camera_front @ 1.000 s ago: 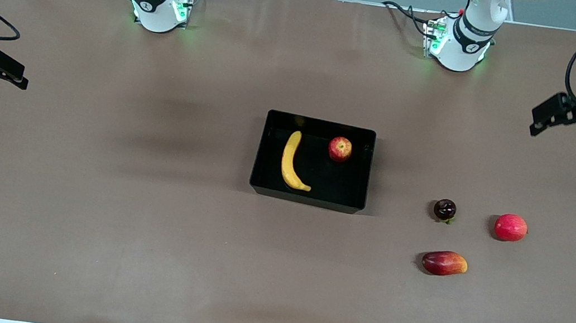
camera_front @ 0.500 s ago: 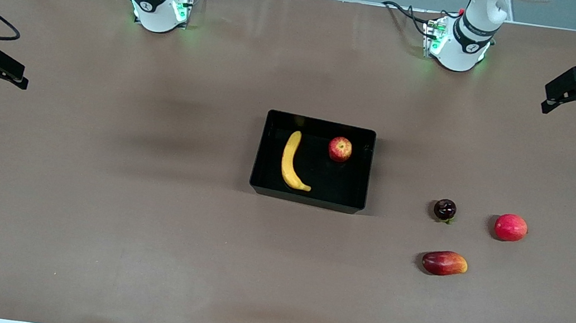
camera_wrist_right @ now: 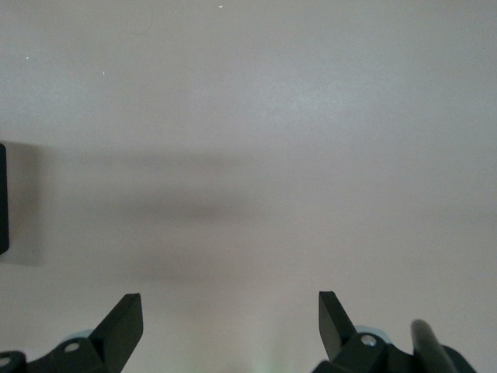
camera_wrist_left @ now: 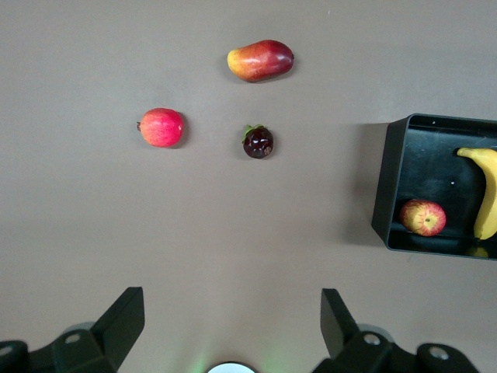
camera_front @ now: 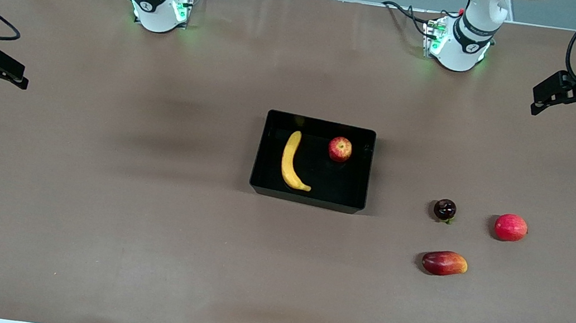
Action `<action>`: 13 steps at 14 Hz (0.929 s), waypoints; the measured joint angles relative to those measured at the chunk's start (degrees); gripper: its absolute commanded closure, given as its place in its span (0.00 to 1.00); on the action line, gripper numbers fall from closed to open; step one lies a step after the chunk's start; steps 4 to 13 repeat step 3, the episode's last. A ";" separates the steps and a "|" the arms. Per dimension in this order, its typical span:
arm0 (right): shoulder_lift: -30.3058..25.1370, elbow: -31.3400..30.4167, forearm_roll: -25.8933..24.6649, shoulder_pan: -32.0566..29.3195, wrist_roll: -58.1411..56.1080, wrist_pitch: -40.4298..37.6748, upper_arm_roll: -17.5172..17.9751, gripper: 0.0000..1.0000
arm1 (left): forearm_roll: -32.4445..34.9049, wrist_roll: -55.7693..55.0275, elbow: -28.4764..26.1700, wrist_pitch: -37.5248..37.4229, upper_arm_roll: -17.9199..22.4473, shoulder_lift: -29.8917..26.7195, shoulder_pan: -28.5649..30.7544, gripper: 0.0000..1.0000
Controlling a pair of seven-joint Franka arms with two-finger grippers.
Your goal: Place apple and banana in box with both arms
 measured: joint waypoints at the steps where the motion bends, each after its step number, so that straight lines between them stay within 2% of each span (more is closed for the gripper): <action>1: 0.00 0.00 0.00 0.00 0.00 -0.19 0.00 0.00 | 0.00 0.00 0.57 0.00 0.00 0.08 0.09 0.00; 13: 0.00 0.00 0.00 0.00 0.00 -0.48 0.00 0.00 | 0.00 0.00 1.78 0.00 0.00 0.59 0.17 0.00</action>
